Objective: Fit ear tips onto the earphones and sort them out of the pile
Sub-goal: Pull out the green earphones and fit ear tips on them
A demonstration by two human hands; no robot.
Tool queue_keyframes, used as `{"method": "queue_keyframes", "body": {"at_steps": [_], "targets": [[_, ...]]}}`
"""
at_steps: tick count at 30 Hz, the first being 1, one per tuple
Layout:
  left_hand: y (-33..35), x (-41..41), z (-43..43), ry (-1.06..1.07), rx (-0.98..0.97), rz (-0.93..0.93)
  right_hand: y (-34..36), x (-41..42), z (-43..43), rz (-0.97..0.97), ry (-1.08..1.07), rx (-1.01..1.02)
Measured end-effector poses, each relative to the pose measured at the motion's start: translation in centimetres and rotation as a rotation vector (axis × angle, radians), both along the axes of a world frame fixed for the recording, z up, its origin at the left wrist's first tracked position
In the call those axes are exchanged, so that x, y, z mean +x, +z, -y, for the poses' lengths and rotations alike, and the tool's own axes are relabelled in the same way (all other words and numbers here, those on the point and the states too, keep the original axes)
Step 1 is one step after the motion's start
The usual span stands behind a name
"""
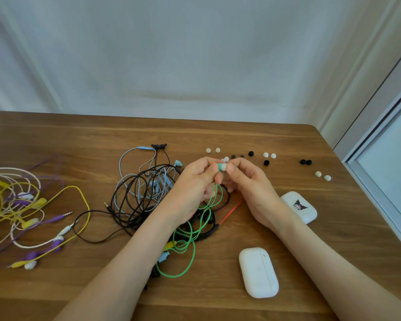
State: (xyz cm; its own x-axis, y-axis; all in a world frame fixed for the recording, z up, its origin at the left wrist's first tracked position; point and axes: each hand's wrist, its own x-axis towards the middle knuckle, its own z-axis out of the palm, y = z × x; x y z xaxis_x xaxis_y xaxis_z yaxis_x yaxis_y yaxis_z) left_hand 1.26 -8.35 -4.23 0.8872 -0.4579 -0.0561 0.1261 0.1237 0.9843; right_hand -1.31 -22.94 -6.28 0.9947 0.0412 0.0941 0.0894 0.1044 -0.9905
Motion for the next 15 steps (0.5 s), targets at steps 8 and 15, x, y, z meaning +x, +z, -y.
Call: {"method": "queue_keyframes", "body": {"at_steps": [8,15], "targets": [[2.9,-0.3,-0.7,0.083,-0.06,-0.053,1.5,-1.5,-1.1,0.011,0.233,-0.32],[7.5,-1.5,-2.1,0.116,-0.153,0.065,3.7,-2.2,-3.0,0.003,0.241,-0.532]]}}
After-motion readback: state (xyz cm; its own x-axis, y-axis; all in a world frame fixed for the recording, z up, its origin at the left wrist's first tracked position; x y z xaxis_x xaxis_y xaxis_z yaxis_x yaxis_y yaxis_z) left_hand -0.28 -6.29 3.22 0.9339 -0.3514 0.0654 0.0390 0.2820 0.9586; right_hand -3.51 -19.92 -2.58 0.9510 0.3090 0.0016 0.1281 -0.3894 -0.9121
